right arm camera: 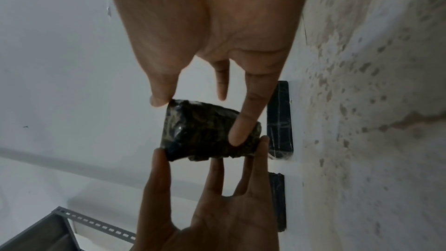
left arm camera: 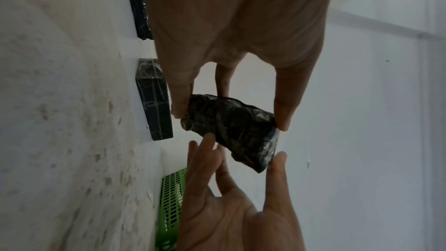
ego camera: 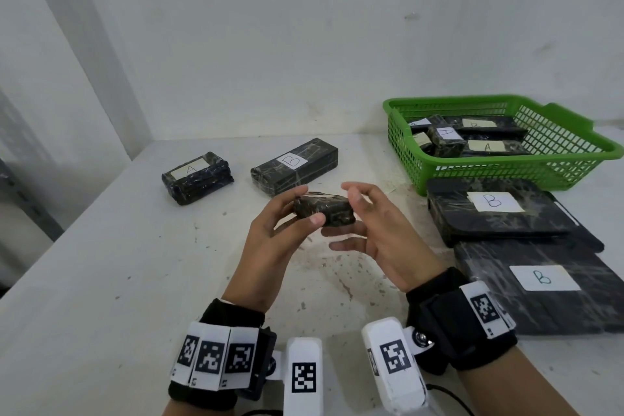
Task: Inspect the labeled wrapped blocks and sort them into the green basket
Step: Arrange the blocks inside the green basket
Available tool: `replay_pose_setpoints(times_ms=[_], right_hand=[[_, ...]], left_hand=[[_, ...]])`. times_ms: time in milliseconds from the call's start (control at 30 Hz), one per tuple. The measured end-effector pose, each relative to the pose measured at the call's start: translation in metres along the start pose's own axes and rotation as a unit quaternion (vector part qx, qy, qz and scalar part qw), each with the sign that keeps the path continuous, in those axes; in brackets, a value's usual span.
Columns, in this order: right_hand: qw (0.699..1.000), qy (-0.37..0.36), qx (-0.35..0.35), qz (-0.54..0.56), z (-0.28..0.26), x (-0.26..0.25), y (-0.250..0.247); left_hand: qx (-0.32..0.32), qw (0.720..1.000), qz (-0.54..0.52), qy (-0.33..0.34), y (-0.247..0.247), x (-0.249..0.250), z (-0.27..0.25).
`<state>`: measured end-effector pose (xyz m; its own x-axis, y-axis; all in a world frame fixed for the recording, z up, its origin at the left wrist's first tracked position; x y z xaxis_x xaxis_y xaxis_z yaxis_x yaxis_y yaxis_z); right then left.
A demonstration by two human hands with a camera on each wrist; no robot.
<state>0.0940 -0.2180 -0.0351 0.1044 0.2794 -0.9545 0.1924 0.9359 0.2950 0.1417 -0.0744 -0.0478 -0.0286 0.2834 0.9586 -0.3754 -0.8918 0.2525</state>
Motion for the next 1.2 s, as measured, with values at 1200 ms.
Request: replay_pose_setpoints(times_ms=[1200], right_hand=[[0.995,-0.095,0.018,0.015,-0.001,-0.002,-0.003]], left_hand=[[0.011,1.000,-0.018,-0.023,0.008,0.002,-0.005]])
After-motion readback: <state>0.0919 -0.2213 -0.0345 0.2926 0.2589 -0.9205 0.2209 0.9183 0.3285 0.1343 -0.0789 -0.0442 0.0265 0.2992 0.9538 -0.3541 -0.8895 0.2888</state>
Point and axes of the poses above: each hand's wrist, its own z-axis towards the middle knuckle, its own y-axis out of the palm, x = y × z, the point moved 6 cm from there along z, towards the middle knuckle, and after that the axes turned 4 degrees about x, right-handed, at the moved point
